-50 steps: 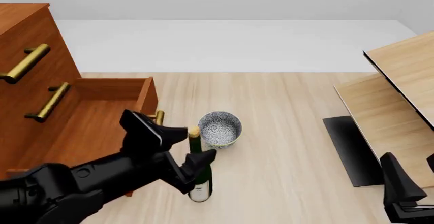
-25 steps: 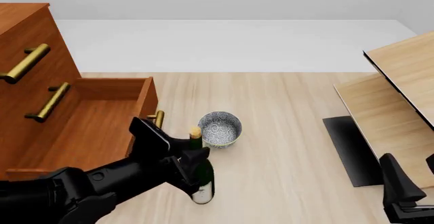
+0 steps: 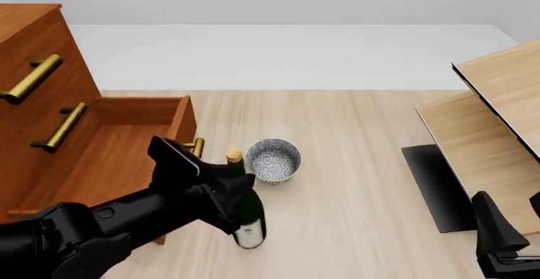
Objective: Put the wine bottle in the bottom drawer of the cabinet.
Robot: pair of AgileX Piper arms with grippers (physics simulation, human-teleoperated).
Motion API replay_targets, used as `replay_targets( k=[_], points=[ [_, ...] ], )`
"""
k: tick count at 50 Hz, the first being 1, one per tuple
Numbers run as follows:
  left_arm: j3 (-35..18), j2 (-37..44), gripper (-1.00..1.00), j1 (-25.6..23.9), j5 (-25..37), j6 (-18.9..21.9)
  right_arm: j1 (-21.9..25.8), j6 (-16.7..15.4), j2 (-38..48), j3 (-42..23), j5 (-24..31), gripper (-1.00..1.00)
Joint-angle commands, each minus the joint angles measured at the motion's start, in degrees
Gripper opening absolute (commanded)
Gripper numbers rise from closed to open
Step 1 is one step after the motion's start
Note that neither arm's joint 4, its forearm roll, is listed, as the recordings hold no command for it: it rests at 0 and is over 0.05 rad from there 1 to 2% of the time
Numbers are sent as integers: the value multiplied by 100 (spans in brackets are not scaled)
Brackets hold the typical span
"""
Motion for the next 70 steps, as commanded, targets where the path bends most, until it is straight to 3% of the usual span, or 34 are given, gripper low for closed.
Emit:
replay_targets(
  k=[1,12,28,31,33,35,37,39,43,51,60,61,62,64,70],
  points=[
    [-220,-617,-100,34,654,145,-8,-2,0,-1,-13,100],
    [-737,-1673,-100,270,1947,485,0,-1,0,-1,-27,100],
    [-1888,-2546,-100,1646,3378,979,57,6,0,-1,-66,100],
    [-2091,-2528,-100,1946,3599,1105,56,0,0,-1,-72,100],
    [-2238,-2473,-100,2005,3765,954,51,13,0,-2,-78,100],
    [-2343,-2503,-100,2083,3858,1135,50,2,0,-1,-76,100],
    [-2472,-2374,-100,2221,4040,1015,54,7,0,-1,-77,100],
    [-2507,-2400,-100,2371,4026,1233,75,12,0,0,-73,100],
    [-2576,-2354,-100,2542,4142,1278,88,12,0,0,-76,100],
    [-2736,-2038,-100,3078,4485,1143,89,1,0,0,-80,100],
    [-2746,-1643,-100,3253,4489,847,101,7,0,0,-102,100],
    [-2741,-1555,-100,3230,4559,902,102,3,0,0,-100,100],
    [-2718,-1618,-100,3241,4488,1221,91,18,0,-1,-110,100],
    [-2827,-1449,-100,3269,4636,982,88,0,0,0,-101,100],
    [-2850,-1182,-100,3380,4775,1065,97,-3,0,0,-107,100]
  ],
)
